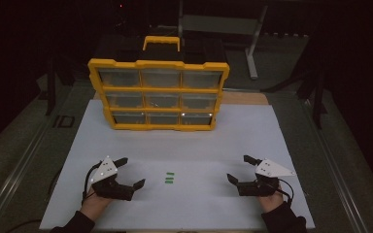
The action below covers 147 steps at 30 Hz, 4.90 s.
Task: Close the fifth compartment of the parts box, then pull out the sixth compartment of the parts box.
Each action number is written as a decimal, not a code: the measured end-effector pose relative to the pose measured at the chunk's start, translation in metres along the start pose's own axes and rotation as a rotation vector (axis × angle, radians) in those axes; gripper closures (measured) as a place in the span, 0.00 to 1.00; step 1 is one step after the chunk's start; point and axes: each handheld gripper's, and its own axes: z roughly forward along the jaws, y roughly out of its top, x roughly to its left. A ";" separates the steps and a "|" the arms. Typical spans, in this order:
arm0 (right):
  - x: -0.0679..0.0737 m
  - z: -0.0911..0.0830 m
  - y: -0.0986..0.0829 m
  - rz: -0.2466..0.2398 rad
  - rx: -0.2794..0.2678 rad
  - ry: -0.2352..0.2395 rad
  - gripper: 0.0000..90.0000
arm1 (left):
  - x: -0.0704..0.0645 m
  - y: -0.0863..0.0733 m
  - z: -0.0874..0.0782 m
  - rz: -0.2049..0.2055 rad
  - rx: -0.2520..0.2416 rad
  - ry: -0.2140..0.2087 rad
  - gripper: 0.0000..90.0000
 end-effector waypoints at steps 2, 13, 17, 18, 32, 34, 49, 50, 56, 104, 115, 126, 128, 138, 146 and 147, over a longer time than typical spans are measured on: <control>0.001 0.000 0.001 -0.001 0.002 0.003 0.10 | 0.000 0.000 -0.001 -0.001 -0.003 0.000 0.00; 0.005 -0.001 0.006 -0.037 0.011 -0.009 0.10 | 0.000 0.000 -0.001 -0.004 -0.007 -0.002 0.00; 0.008 0.000 0.010 -0.072 0.017 -0.005 0.10 | 0.000 0.000 -0.001 -0.003 -0.006 -0.002 0.00; 0.008 0.000 0.011 -0.077 0.018 -0.002 0.10 | 0.000 0.000 -0.001 -0.003 -0.005 -0.002 0.00; 0.015 0.007 0.037 -0.198 0.021 0.004 0.11 | -0.001 0.000 -0.001 -0.001 -0.007 -0.005 0.00; 0.015 0.008 0.043 -0.206 0.010 0.003 0.11 | 0.000 0.000 -0.001 -0.001 -0.007 -0.005 0.00; 0.012 0.027 0.096 -0.323 -0.055 -0.004 0.11 | 0.000 0.000 -0.001 -0.004 -0.009 -0.006 0.00; 0.012 0.028 0.099 -0.332 -0.057 -0.002 0.11 | 0.000 0.000 -0.001 -0.006 -0.010 -0.007 0.00; 0.013 0.040 0.117 -0.383 -0.059 -0.001 0.11 | 0.000 0.000 -0.001 -0.003 -0.010 -0.007 0.00; -0.004 0.131 0.182 -0.592 -0.087 -0.018 0.33 | 0.000 -0.001 -0.002 0.002 -0.007 -0.018 0.00; -0.009 0.146 0.182 -0.656 -0.076 -0.018 0.42 | 0.001 -0.001 -0.002 0.001 -0.009 -0.016 0.00; -0.011 0.159 0.182 -0.736 -0.055 -0.049 0.51 | 0.001 -0.001 -0.002 -0.001 -0.010 -0.019 0.00; -0.011 0.161 0.183 -0.755 -0.057 -0.050 0.53 | 0.001 -0.001 -0.002 0.000 -0.009 -0.019 0.00; -0.007 0.171 0.184 -0.839 -0.058 -0.060 0.60 | 0.001 -0.002 -0.002 0.001 -0.006 -0.018 0.00; -0.009 0.177 0.182 -0.890 -0.051 -0.092 0.63 | 0.001 -0.002 -0.002 0.002 -0.006 -0.019 0.00; -0.009 0.178 0.182 -0.899 -0.053 -0.090 0.63 | 0.001 -0.002 -0.002 0.002 -0.006 -0.019 0.00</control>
